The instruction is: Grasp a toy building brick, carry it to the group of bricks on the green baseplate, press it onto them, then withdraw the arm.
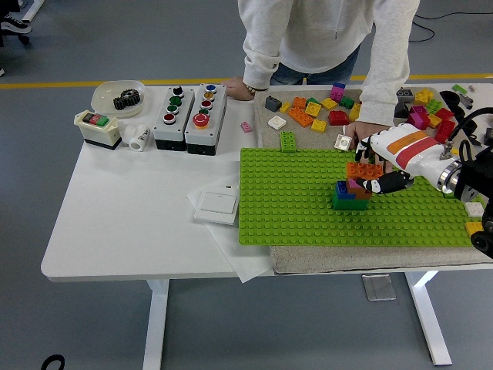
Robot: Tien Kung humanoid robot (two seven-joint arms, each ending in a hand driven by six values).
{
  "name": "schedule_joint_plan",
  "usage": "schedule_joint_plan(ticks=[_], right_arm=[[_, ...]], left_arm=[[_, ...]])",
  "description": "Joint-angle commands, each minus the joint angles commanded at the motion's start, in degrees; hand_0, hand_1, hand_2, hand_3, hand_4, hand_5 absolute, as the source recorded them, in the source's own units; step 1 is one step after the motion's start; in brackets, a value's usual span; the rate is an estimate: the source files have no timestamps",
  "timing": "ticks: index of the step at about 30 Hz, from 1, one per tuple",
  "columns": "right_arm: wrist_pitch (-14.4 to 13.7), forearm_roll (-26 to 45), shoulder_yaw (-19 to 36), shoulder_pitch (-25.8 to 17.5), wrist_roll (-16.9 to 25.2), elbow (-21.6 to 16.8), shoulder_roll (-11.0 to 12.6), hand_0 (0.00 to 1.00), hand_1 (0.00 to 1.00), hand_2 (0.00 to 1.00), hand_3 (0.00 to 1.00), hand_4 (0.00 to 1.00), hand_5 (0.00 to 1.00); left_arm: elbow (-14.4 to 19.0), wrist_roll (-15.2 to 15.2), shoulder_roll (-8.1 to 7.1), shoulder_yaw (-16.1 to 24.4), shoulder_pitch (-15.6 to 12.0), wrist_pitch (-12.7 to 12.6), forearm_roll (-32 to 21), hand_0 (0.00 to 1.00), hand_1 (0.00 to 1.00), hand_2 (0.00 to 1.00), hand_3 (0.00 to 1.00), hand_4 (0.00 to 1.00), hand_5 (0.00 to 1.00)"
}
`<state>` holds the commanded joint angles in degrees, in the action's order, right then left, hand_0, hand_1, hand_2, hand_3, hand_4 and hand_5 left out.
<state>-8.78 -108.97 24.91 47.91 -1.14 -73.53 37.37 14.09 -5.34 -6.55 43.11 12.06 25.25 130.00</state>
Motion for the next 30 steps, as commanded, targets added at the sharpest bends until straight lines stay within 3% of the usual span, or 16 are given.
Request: schedule_joint_plan(ticks=[17, 25, 26, 30], right_arm=[[0.58, -0.67, 1.43, -0.73, -0.03, -1.32, 0.92, 0.323, 0.454, 0.617, 0.632, 0.82, 0.373], [0.73, -2.2, 4.02, -2.06, -0.45, -4.85, 2.44, 0.324, 0.457, 0.627, 0.648, 0.835, 0.372], [0.77, -2.37, 4.66, -2.34, -0.56, -5.65, 2.55, 0.327, 0.466, 0.685, 0.698, 0.871, 0.382], [0.99, -2.59, 6.49, -3.24, -0.92, -7.74, 2.8, 0.327, 0.466, 0.685, 0.698, 0.871, 0.382]], left_arm=[[-0.07, 0.09, 0.04, -0.04, 0.02, -0.26, 0.0, 0.847, 0.844, 0.827, 0.632, 0.719, 0.618], [-0.1, 0.05, 0.05, -0.15, -0.16, -0.28, 0.0, 0.847, 0.844, 0.828, 0.633, 0.719, 0.618], [-0.1, 0.05, 0.06, -0.04, -0.21, -0.24, 0.0, 0.847, 0.845, 0.828, 0.633, 0.72, 0.618], [-0.08, 0.09, 0.05, 0.01, -0.32, -0.09, 0.0, 0.847, 0.845, 0.828, 0.633, 0.72, 0.618]])
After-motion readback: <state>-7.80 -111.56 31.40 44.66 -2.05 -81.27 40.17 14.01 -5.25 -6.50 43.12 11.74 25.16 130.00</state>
